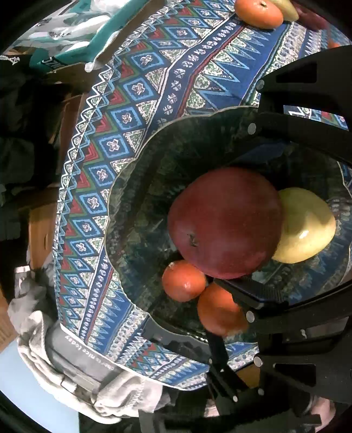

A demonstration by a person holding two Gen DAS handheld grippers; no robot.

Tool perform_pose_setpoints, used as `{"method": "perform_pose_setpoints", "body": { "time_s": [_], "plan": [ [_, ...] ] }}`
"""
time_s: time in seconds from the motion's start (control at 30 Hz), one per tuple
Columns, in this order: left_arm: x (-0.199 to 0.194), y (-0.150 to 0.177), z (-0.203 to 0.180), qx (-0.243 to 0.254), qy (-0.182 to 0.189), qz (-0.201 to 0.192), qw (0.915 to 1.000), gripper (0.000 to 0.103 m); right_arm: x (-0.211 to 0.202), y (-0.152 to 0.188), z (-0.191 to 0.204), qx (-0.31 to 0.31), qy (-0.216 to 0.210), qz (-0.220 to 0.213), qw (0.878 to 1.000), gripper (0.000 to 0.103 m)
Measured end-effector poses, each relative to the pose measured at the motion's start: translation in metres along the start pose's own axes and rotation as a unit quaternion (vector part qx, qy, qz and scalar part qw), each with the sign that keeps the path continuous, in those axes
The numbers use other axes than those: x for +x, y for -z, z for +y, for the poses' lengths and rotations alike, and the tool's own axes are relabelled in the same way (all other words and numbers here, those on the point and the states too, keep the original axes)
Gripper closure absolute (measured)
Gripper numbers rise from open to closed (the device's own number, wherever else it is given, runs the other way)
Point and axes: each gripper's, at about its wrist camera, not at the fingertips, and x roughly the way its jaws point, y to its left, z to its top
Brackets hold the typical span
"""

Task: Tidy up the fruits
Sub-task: 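Lower the red apple with the right tool while the left tool lowers the orange into the bowl, then open both tools and move them back toward the remaining fruit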

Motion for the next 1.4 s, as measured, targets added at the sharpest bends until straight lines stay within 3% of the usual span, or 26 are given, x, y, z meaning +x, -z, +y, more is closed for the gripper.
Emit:
{"method": "perform_pose_setpoints", "body": {
  "time_s": [0.37, 0.7, 1.4],
  "plan": [
    [-0.032, -0.002, -0.008, 0.024, -0.025, -0.037, 0.9987, 0.025, -0.036, -0.009, 0.0, 0.01, -0.01, -0.045, 0.999, 0.028],
    [-0.07, -0.004, -0.022, 0.048, -0.018, -0.075, 0.9959, 0.025, -0.086, 0.0, 0.009, -0.029, 0.05, -0.086, 0.995, 0.028],
    [-0.115, 0.007, -0.077, 0.111, 0.006, -0.122, 0.9863, 0.025, -0.161, 0.053, -0.027, -0.026, 0.103, -0.107, 0.989, 0.028]
  ]
}}
